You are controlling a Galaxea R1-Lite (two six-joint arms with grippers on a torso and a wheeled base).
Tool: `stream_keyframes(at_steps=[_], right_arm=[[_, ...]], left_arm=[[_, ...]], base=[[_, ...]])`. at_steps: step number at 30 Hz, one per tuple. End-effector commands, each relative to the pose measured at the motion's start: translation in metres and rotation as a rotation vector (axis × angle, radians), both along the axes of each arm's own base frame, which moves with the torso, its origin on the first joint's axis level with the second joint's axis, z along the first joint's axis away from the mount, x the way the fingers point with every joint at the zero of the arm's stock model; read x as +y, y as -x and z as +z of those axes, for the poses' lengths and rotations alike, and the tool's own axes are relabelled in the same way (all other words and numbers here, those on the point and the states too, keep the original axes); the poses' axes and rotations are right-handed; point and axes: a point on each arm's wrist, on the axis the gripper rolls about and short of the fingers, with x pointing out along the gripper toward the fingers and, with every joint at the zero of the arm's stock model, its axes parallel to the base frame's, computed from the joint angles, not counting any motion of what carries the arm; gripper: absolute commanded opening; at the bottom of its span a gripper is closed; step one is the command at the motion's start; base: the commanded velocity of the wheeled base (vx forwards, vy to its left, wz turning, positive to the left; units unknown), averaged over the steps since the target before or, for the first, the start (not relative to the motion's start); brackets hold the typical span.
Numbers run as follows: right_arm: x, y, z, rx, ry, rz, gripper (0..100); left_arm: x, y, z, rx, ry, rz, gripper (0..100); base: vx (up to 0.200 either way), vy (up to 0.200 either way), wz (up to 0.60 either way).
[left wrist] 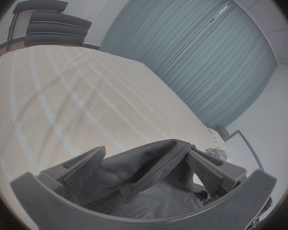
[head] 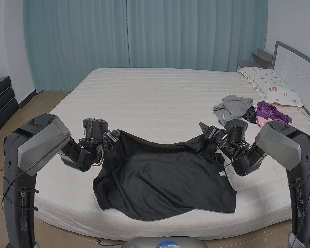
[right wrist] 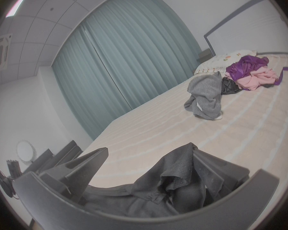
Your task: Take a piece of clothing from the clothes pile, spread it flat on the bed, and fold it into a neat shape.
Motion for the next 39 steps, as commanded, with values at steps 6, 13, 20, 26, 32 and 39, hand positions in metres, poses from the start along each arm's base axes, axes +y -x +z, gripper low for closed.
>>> stream_keyframes(at_steps=[6, 13, 20, 26, 32, 39], right_arm=[[-0.028, 0.031, 0.025, 0.070, -0.086, 0.059, 100], [-0.053, 0.051, 0.037, 0.102, -0.145, 0.007, 100], [-0.055, 0.078, 0.022, 0.210, -0.165, 0.016, 100], [-0.054, 0.098, 0.037, 0.204, -0.180, 0.029, 100], [-0.050, 0.117, 0.038, 0.237, -0.172, 0.044, 100], [-0.045, 0.129, 0.032, 0.277, -0.162, 0.054, 100]], left_arm=[[0.017, 0.030, 0.041, -0.011, 0.045, -0.052, 100], [0.034, 0.062, 0.063, -0.007, 0.079, -0.097, 100], [0.040, 0.090, 0.061, -0.001, 0.097, -0.142, 100], [0.042, 0.113, 0.065, -0.011, 0.101, -0.148, 100], [0.045, 0.128, 0.055, 0.042, 0.097, -0.114, 100], [0.043, 0.142, 0.059, 0.057, 0.165, -0.095, 100]], base=[[0.000, 0.000, 0.00], [0.000, 0.000, 0.00], [0.000, 0.000, 0.00], [0.000, 0.000, 0.00], [0.000, 0.000, 0.00], [0.057, -0.057, 0.00]])
